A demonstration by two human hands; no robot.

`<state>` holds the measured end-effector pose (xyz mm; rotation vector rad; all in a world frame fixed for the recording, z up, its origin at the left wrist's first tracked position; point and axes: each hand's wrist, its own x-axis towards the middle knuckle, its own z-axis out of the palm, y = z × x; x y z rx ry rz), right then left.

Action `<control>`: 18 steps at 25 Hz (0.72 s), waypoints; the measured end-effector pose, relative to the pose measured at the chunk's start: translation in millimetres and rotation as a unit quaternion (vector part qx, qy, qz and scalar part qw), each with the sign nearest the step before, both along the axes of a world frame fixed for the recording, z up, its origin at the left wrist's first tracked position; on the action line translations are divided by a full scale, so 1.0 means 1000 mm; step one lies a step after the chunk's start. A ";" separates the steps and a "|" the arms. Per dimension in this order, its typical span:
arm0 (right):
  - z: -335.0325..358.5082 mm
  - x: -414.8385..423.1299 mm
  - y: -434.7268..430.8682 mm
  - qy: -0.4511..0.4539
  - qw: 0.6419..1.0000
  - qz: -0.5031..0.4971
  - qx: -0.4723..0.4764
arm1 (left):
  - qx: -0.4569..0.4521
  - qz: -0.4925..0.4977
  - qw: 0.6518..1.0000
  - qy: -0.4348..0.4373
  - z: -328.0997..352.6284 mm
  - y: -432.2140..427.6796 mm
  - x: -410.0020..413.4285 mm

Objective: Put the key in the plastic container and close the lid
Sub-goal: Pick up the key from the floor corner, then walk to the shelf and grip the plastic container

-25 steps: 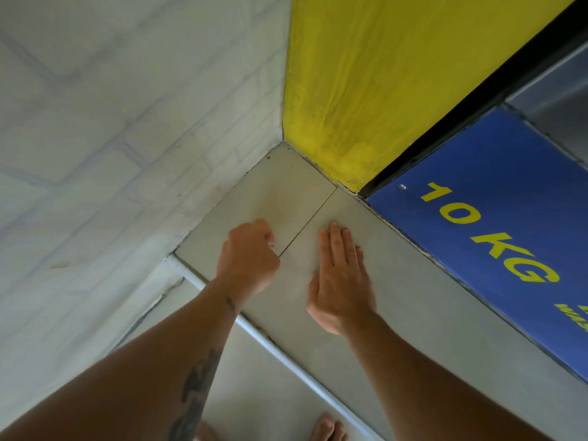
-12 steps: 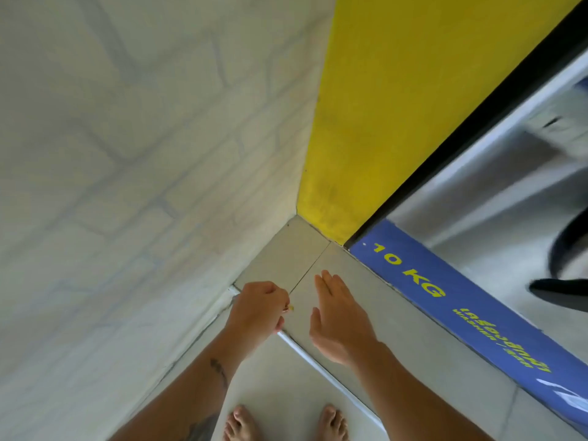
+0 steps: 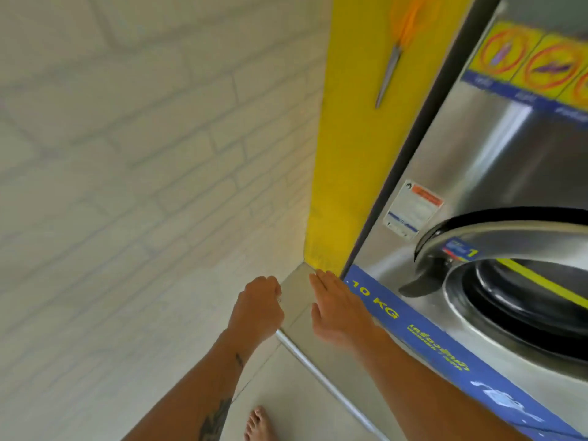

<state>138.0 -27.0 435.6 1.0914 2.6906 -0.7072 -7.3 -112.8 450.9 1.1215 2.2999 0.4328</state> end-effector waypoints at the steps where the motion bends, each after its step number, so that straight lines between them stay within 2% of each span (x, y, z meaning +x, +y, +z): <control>1: 0.015 0.006 -0.001 0.003 1.000 0.016 0.010 | -0.011 -0.015 1.000 0.023 0.015 -0.006 0.006; 6: 0.086 0.041 -0.015 0.015 0.994 0.097 0.040 | -0.049 -0.022 0.988 0.142 0.085 -0.046 0.046; 11: 0.130 0.065 -0.046 0.031 0.982 0.177 0.055 | -0.070 0.038 0.974 0.211 0.138 -0.109 0.087; 18: 0.188 0.030 -0.154 0.055 0.934 0.347 0.065 | -0.091 0.196 0.950 0.227 0.190 -0.269 0.104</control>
